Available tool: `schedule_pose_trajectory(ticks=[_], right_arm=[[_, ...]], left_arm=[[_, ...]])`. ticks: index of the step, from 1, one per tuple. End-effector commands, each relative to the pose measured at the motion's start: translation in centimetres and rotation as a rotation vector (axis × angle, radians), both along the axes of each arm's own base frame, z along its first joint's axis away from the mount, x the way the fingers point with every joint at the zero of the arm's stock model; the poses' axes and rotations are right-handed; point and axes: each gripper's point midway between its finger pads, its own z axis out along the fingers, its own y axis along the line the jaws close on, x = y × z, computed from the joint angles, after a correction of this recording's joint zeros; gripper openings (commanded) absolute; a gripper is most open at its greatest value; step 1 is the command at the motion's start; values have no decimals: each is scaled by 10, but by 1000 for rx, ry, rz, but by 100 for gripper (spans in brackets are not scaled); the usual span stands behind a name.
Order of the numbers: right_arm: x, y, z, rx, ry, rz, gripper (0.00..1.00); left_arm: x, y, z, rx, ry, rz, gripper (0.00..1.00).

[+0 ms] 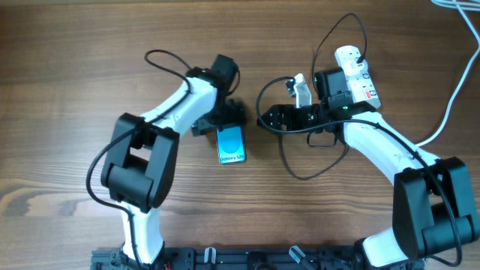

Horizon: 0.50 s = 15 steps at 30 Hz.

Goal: Plug charger to phone and switch on socket

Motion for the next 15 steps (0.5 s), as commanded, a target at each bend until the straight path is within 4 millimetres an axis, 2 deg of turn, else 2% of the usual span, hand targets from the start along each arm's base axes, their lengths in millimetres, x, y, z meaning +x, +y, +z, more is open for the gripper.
schedule_pose_trajectory(ticks=[1, 6, 9, 15], right_arm=[[-4, -6, -5, -43, 22, -29, 100], [-4, -10, -8, -65, 35, -45, 100], [-4, -10, -8, -65, 35, -45, 100], [-4, -10, -8, -65, 32, -43, 100]], left_arm=[[-11, -8, -15, 34, 37, -15, 100], [-25, -19, -28, 55, 74, -59, 100], [-27, -22, -35, 63, 79, -72, 96], [-18, -7, -35, 144, 36, -69, 82]])
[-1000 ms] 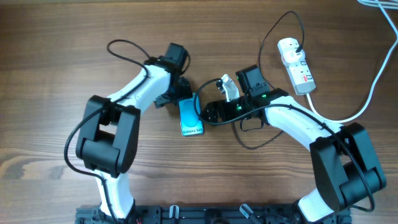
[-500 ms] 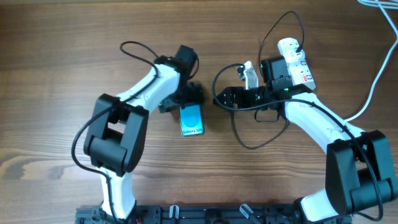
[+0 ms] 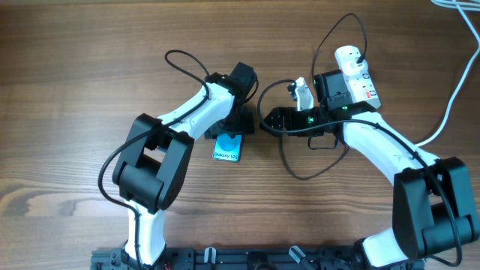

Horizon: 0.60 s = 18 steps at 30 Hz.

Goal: Plug charger to phone and switch on socket

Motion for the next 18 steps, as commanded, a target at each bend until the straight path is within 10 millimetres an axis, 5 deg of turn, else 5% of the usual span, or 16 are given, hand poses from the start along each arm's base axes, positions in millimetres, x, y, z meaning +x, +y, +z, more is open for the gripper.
schedule_pose_trajectory(ticks=[1, 10, 18], right_arm=[[-1, -1, 1, -9, -8, -6, 100], [1, -1, 2, -6, -13, -8, 100], [-3, -2, 0, -10, 10, -15, 100]], left_arm=[[-4, 17, -27, 101, 24, 3, 82], [25, 36, -27, 91, -52, 68, 75], [6, 29, -28, 40, 43, 26, 90]])
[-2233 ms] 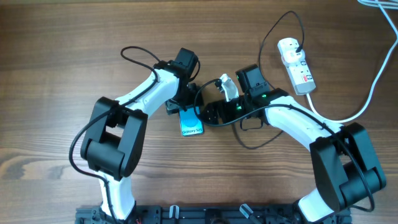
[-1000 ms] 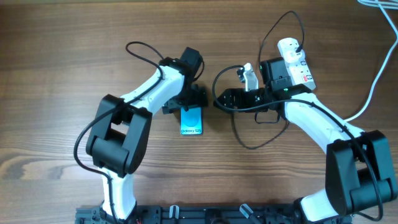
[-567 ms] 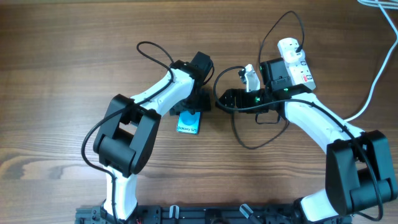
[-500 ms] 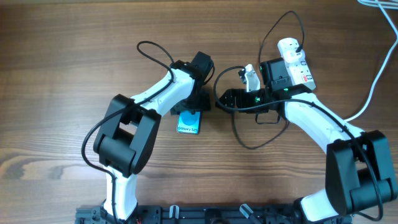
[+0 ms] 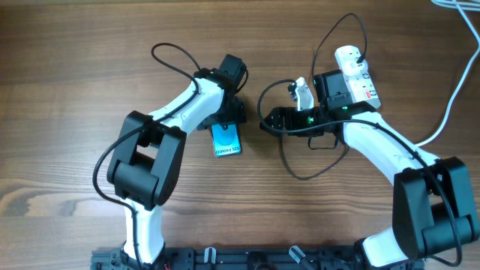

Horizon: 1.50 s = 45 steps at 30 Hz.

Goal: Plug charger to phone and switch on socket

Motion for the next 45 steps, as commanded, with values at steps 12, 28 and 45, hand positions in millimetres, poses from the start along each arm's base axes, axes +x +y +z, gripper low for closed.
schedule_pose_trajectory(ticks=[12, 28, 45], right_arm=[[-6, -2, -1, -12, 25, -10, 100], [-24, 20, 0, 1, 35, 76, 100], [-46, 71, -24, 25, 100, 148, 100]], left_arm=[[-36, -7, -29, -52, 178, 31, 83], [-39, -15, -28, -97, 200, 15, 73], [-39, -21, -16, -377, 295, -20, 73]])
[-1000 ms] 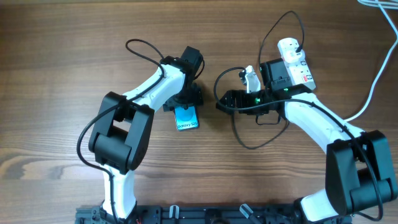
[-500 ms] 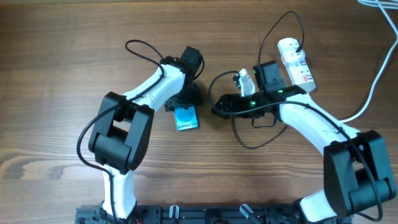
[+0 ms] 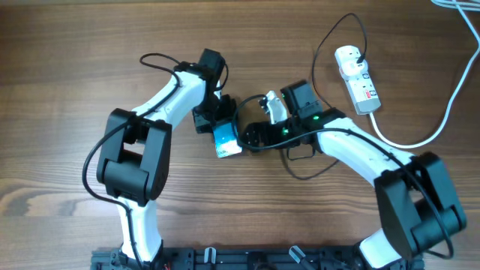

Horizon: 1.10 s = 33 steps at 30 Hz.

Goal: Plug charger to phone and switch on socket

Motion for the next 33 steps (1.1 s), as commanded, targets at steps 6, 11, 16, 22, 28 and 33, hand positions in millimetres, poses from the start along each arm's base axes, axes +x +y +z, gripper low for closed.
schedule_pose_trajectory(ticks=[6, 11, 16, 22, 28, 33], right_arm=[[-9, 30, -31, 25, 62, 21, 100], [-11, 43, -48, 40, 101, 6, 99], [-2, 48, -46, 68, 71, -5, 89], [9, 49, -45, 65, 37, -50, 59], [16, 46, -47, 43, 20, -83, 36], [17, 47, -46, 48, 15, -84, 25]], left_arm=[[-24, -15, -22, -110, 117, -54, 73], [-26, -14, -22, -108, 123, -54, 73], [-27, -14, -22, -107, 127, -53, 73], [-27, -14, -22, -107, 127, -53, 73], [-27, -15, -22, -107, 127, -54, 74], [-28, -16, -22, -107, 127, -59, 78]])
